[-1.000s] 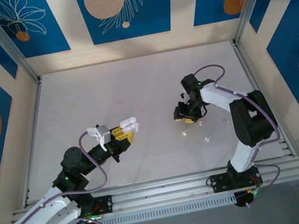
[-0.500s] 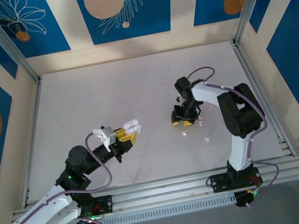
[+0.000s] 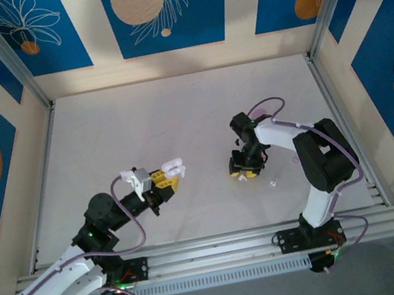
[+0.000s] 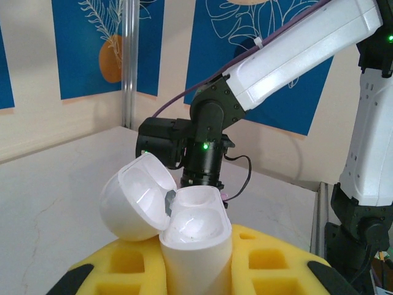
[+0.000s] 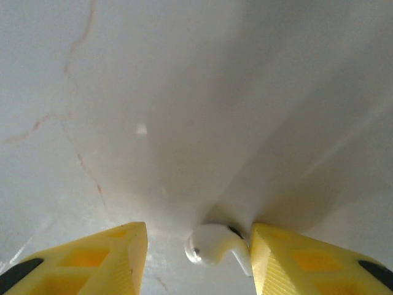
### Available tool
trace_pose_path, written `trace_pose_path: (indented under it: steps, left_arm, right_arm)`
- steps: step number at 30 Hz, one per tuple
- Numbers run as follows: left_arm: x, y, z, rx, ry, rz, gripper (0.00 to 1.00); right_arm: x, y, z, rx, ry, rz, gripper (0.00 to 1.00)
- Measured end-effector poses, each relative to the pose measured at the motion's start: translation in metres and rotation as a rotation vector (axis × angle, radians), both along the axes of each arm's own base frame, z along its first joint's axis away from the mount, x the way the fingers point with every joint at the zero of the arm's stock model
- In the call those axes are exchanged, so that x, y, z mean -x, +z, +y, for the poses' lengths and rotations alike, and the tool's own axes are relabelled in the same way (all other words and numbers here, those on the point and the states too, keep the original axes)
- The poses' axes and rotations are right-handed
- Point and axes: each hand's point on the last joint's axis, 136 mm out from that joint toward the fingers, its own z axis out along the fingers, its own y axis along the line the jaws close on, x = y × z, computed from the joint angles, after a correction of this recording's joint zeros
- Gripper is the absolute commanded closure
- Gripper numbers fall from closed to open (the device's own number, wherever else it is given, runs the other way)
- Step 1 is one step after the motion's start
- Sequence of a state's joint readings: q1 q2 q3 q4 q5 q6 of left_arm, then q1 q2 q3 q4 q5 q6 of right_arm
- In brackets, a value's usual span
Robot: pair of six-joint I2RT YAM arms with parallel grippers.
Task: Insert wireless bluetooth earbuds into charging case
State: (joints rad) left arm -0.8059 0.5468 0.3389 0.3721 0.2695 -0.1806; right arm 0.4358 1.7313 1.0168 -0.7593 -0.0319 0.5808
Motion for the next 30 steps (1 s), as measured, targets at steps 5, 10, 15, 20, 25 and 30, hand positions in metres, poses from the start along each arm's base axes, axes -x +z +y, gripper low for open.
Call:
trace_pose_path:
  steps: [5,10,15,20,25,30]
  left_arm:
    - [0.006,0.002,0.003,0.006,-0.011,-0.002,0.94]
    - [0.008,0.004,0.007,0.009,-0.009,-0.008,0.94]
    - [0.004,0.001,0.006,0.0,0.009,0.006,0.95]
    - [-0.004,-0.003,0.01,0.011,0.059,0.021,0.95]
    - [-0.013,-0.01,0.014,0.011,0.111,0.037,0.96]
    - [-0.021,-0.014,0.015,0.004,0.15,0.046,0.95]
  right_arm:
    - [0.017,0.0,0.012,0.022,0.038,0.032,0.51]
    - [0.015,0.007,0.002,0.111,0.018,0.024,0.5]
    - [0.01,0.013,-0.007,0.163,-0.022,-0.006,0.52]
    - [0.002,0.019,-0.001,0.14,-0.068,-0.01,0.53]
    - [-0.001,0.014,0.004,0.126,-0.09,0.018,0.52]
    - [-0.002,0.012,0.002,0.129,-0.098,0.024,0.52]
